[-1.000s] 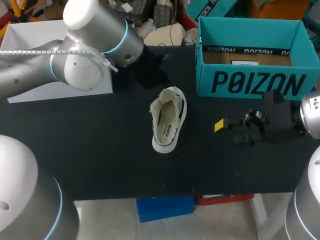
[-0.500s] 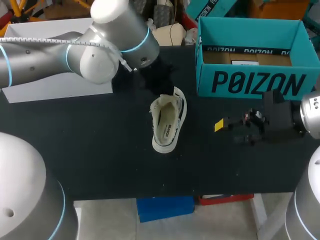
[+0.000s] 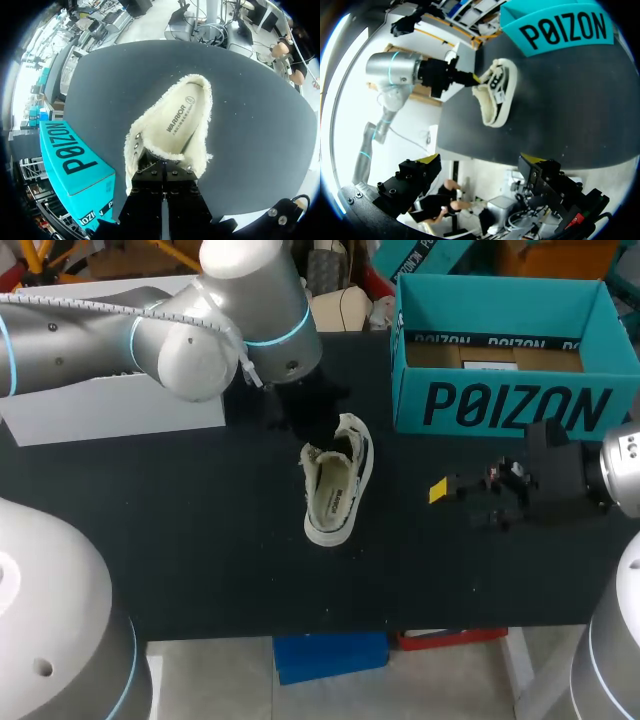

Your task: Take the shoe out of the shoebox, open the shoe tongue, remove and reinsert the insole, then place the shoe into the shoebox

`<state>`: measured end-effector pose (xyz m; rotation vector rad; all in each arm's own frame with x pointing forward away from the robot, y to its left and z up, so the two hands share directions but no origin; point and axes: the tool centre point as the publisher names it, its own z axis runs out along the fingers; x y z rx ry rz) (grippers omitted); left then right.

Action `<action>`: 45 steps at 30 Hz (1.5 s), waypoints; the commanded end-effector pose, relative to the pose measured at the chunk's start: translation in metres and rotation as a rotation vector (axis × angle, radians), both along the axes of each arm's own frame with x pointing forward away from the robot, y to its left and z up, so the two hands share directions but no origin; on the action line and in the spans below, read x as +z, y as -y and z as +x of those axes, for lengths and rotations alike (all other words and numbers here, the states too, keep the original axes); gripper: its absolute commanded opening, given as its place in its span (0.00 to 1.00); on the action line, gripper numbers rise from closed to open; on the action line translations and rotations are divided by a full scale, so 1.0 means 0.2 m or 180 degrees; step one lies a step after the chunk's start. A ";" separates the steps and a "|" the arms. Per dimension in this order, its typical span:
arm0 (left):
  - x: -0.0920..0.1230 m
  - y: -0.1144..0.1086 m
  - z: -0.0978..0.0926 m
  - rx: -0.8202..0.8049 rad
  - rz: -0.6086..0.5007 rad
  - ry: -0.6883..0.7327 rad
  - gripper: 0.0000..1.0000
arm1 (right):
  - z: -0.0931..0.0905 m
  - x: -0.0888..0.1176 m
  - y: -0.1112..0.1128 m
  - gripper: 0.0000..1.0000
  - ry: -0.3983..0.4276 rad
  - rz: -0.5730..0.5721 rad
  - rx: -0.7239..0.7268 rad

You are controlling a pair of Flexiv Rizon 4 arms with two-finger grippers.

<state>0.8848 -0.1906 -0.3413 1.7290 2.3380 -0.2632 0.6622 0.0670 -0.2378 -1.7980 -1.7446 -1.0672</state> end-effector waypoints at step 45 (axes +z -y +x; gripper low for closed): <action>0.15 -0.27 -0.15 -0.0528 -0.0053 -0.0144 0.76 | 0.00 0.00 0.00 1.00 -0.0004 -0.0004 0.0001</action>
